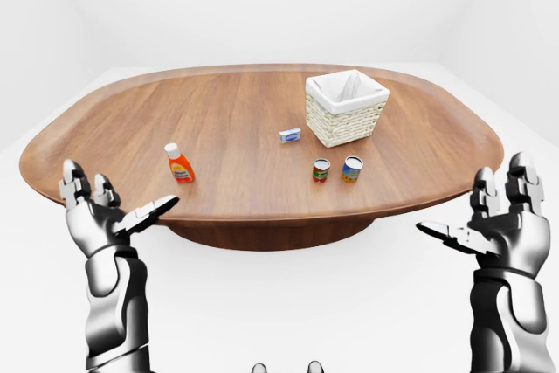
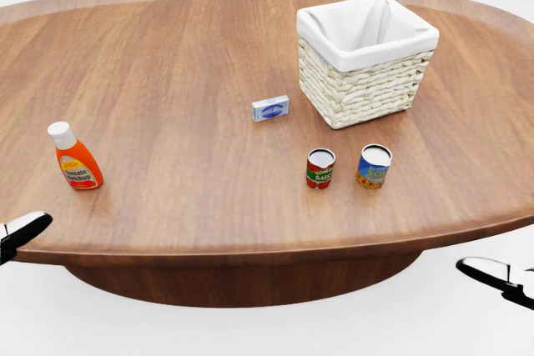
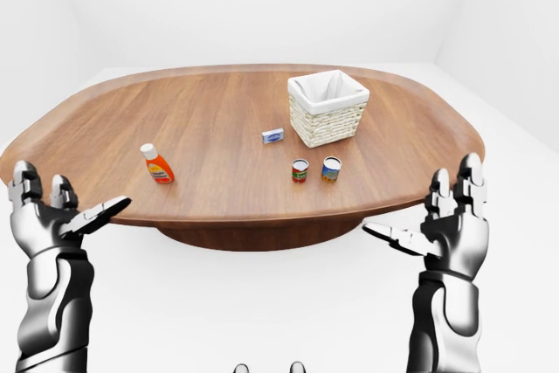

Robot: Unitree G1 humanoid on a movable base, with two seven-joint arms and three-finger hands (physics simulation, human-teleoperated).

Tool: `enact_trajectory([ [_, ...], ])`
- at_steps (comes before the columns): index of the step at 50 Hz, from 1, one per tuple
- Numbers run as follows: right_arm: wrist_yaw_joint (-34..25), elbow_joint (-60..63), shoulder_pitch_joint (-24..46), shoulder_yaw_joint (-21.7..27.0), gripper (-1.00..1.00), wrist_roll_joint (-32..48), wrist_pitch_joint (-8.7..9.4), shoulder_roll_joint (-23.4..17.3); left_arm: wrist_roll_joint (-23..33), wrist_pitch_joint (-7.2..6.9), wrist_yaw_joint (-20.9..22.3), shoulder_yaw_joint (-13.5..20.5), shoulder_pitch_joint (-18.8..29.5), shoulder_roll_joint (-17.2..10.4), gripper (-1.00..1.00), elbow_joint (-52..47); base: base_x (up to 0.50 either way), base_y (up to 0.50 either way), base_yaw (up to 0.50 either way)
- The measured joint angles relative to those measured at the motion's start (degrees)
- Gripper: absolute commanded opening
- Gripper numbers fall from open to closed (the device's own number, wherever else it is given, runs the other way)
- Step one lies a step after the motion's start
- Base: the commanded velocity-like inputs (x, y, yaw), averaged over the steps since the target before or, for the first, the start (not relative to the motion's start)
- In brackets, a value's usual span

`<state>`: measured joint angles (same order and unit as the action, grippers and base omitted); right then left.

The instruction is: Pick up the tomato sauce, and put it in the basket.

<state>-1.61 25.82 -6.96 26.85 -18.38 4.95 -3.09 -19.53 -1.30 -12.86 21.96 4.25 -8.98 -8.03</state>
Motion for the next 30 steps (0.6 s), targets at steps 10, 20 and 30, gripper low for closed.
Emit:
enact_trajectory([
  [10, 0.2, 1.8, -0.7, 2.6, 1.00, -3.8, -0.54, 0.2, -1.8, 1.24, -2.3, 1.4, -0.3, -0.4, 1.00, -1.1, 0.00, 0.00, 0.00],
  [20, -0.2, 2.4, -0.9, 3.0, 1.00, -5.5, -0.62, 0.2, -2.3, 2.56, -3.4, 2.0, -0.6, -0.5, 1.00, -1.9, 0.00, -0.02, 0.00],
  [30, -0.7, 2.4, -1.1, 2.9, 1.00, -6.2, -0.66, 0.2, -2.4, 3.37, -3.6, 2.1, -0.8, -0.4, 1.00, -2.1, 0.00, -0.19, 0.00],
])
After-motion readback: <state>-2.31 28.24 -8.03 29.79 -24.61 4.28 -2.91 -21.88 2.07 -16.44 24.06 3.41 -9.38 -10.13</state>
